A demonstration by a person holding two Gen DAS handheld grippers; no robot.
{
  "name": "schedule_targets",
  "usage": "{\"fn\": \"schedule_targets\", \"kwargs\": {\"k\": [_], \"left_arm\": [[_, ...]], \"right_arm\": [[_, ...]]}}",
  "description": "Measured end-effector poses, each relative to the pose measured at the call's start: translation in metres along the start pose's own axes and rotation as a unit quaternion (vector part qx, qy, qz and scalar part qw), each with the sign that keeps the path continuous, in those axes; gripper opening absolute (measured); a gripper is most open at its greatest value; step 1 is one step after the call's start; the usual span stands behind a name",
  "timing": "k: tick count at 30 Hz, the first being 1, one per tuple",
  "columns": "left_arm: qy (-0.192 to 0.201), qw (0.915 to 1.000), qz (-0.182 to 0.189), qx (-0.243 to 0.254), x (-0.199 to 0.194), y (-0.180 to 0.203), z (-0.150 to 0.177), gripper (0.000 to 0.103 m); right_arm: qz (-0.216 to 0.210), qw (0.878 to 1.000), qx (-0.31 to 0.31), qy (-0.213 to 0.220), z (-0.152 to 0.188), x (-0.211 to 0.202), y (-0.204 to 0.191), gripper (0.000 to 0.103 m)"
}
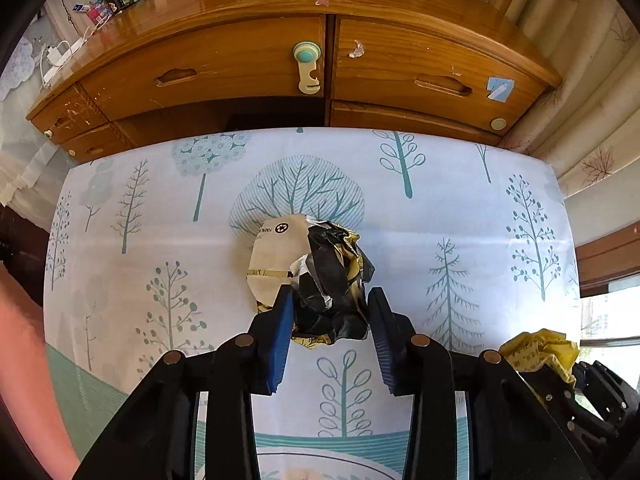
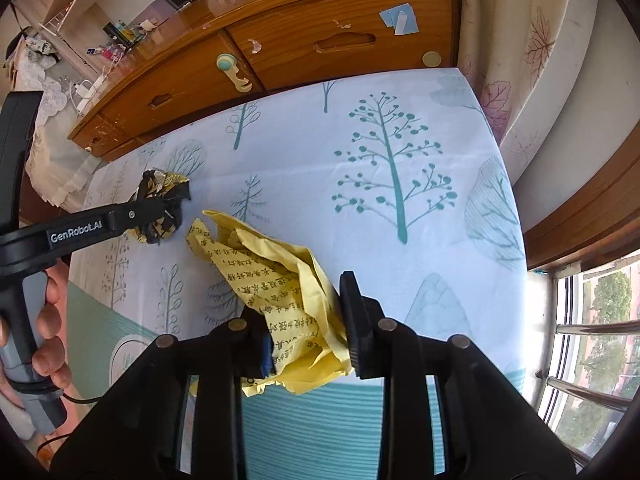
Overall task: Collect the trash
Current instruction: 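Grasp the black-and-gold wrapper with the left gripper, then carry the wrapper and yellow paper over the bin with both grippers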
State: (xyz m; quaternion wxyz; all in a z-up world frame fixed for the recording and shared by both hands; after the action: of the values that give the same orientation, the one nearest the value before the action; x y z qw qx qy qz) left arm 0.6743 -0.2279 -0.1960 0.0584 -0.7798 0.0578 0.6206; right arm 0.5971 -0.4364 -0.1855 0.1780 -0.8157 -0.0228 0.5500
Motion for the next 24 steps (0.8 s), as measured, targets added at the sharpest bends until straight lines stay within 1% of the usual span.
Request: {"fn": "schedule_targets", "kwargs": {"k": [5, 8, 11, 12, 14, 18, 24], "left_arm": [[0.005, 0.9999, 0.014, -0.003, -0.029, -0.004, 0.031, 0.035], [0.012, 0.9997, 0.018, 0.009, -0.057, -0.005, 0.061, 0.035], [0.023, 0.9993, 0.021, 0.022, -0.090, -0.014, 0.097, 0.035], [0.026, 0.9989, 0.028, 0.025, -0.102, -0.017, 0.111, 0.035], [0.032, 0.9981, 0.039, 0.036, -0.126, -0.024, 0.137, 0.035], [0.061, 0.9954, 0.064, 0.038, -0.178, -0.042, 0.192, 0.035], [0.100, 0.9901, 0.081, 0.057, -0.248, -0.067, 0.288, 0.035]], "right_arm": [[-0.009, 1.000, -0.004, 0.003, 0.028, -0.024, -0.012, 0.024], [-0.014, 1.000, -0.006, 0.008, 0.048, -0.044, -0.023, 0.024], [-0.023, 1.000, 0.000, 0.010, 0.072, -0.066, -0.035, 0.024], [-0.025, 1.000, 0.001, 0.010, 0.082, -0.074, -0.039, 0.024], [-0.029, 0.999, 0.003, 0.013, 0.104, -0.092, -0.049, 0.024], [-0.029, 0.999, 0.002, 0.023, 0.157, -0.131, -0.074, 0.024], [-0.037, 0.999, 0.005, 0.033, 0.246, -0.190, -0.113, 0.024]]}}
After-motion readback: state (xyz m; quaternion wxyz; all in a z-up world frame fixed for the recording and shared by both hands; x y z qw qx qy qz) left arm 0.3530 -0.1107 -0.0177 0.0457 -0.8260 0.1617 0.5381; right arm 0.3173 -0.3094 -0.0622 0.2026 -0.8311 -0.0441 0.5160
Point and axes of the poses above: each gripper's, at about its wrist camera, not at the fingertips, and x roughly the way its jaws point, y to its right, z to its underside, the point moved 4 cm from there along x, roughly the way its jaws point, and after that the axes turned 4 degrees about x, right-handed, at the moved point
